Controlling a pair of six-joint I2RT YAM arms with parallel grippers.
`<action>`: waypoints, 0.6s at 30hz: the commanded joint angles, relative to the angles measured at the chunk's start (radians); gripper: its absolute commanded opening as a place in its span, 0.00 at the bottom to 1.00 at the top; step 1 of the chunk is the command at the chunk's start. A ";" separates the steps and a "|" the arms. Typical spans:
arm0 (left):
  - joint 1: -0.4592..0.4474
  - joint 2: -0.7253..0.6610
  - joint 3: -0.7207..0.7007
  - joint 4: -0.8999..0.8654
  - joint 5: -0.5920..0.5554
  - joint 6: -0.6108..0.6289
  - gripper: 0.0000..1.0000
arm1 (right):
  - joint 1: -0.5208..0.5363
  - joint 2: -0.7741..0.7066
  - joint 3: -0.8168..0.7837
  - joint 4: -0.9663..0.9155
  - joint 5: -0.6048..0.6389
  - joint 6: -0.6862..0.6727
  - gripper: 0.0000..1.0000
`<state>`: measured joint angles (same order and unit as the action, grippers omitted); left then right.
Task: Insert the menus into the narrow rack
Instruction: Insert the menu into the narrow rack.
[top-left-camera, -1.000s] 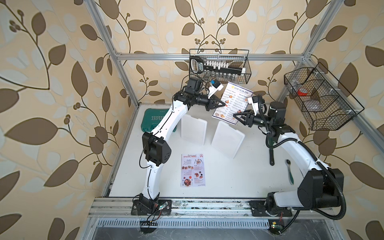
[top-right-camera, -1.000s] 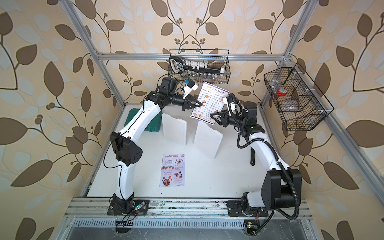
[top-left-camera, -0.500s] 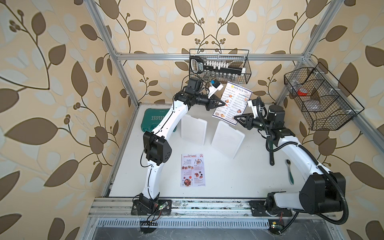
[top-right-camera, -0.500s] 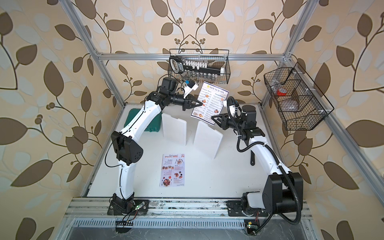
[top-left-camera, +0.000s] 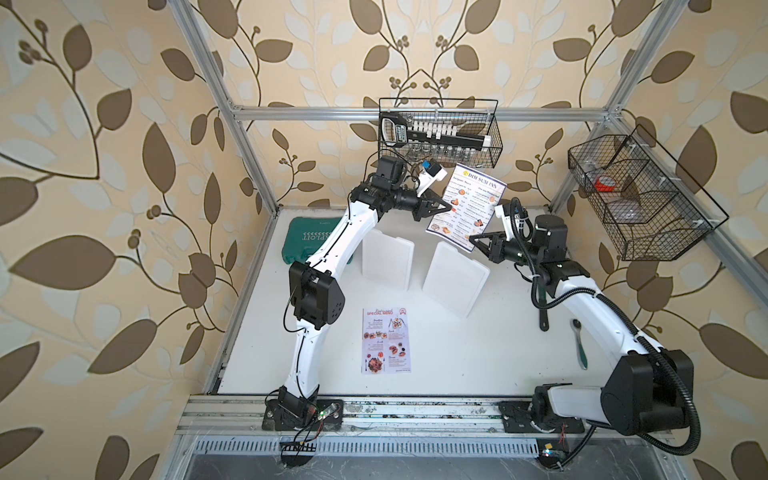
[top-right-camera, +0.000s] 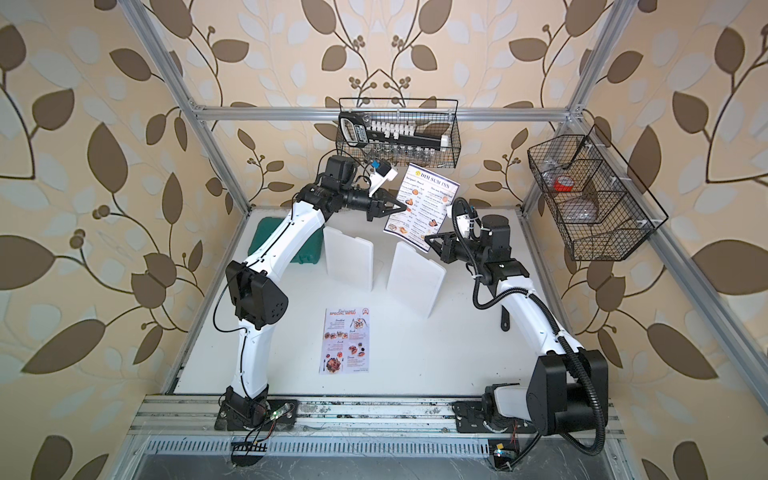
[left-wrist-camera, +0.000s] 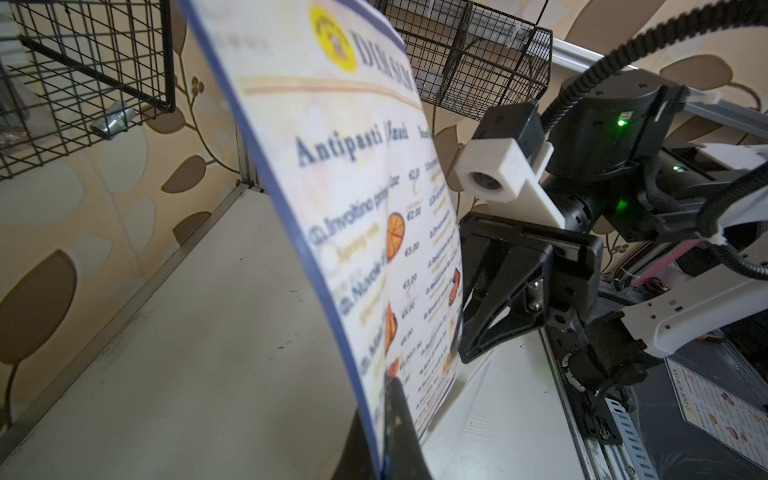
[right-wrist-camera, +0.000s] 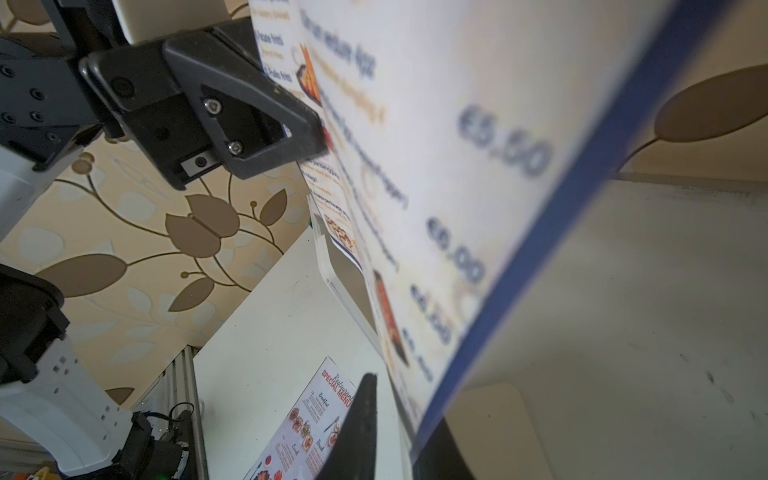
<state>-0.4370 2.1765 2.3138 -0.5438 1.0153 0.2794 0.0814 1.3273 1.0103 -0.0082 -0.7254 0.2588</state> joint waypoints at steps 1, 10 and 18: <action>0.010 0.008 0.025 0.053 0.038 -0.017 0.00 | 0.009 -0.028 -0.019 -0.006 0.028 0.013 0.16; 0.010 0.016 0.016 0.064 0.049 -0.014 0.00 | 0.016 -0.033 -0.037 -0.003 0.040 0.024 0.13; 0.011 0.016 0.008 0.071 0.057 -0.011 0.00 | 0.035 -0.030 -0.052 0.003 0.057 0.030 0.11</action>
<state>-0.4370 2.2024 2.3138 -0.5037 1.0409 0.2653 0.1070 1.3155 0.9848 -0.0109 -0.6827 0.2813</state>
